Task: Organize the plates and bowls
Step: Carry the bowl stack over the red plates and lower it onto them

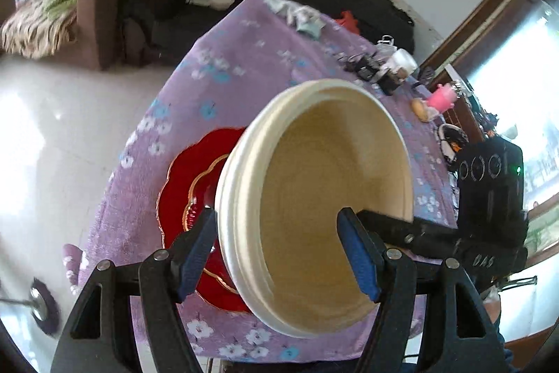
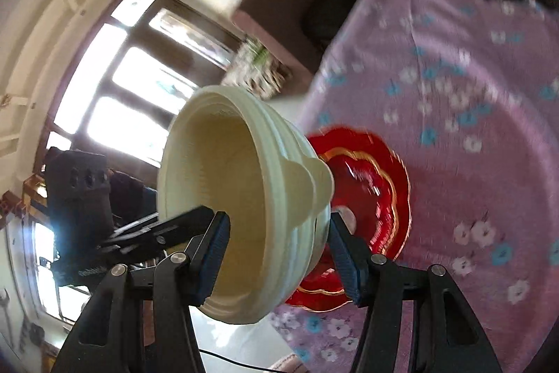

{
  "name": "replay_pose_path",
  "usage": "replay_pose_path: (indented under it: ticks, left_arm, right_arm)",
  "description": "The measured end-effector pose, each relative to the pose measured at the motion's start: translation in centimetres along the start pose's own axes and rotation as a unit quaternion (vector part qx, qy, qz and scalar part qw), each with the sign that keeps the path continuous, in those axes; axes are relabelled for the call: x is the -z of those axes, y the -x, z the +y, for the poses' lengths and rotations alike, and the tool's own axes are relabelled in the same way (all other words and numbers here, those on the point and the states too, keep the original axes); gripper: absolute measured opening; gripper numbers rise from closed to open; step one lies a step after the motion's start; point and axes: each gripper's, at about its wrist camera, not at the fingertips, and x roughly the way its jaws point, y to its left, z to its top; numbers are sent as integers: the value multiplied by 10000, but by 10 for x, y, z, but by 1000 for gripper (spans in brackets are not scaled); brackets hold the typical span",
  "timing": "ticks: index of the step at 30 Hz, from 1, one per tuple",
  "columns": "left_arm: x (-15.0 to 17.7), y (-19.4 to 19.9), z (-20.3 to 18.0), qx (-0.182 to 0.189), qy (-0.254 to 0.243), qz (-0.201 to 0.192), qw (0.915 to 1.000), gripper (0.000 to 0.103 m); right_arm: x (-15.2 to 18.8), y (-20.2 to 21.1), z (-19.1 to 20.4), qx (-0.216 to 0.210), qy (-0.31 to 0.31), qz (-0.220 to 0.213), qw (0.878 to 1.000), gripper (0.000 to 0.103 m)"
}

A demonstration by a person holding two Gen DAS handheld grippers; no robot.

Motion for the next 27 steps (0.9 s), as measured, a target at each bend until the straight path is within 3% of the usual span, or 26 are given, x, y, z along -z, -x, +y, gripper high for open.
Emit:
replay_pose_path:
  ticks: [6,13,20,27]
  left_arm:
    - [1,-44,27,29,272,360,9990,69]
    - [13,-71,30,46,304,639,9975,69]
    - [15,-53,30,133,264,428,9986,71]
    - [19,-16,33,209,258,107,9994,75]
  right_arm:
    - [3,-41,-31,374,-199,296,9987,62]
    - [5,-57,-37,593,-154,393,9973,62]
    - [5,-43,-23,703,131,369,9968,63]
    - [9,1,-12,650,400,7,9971,64]
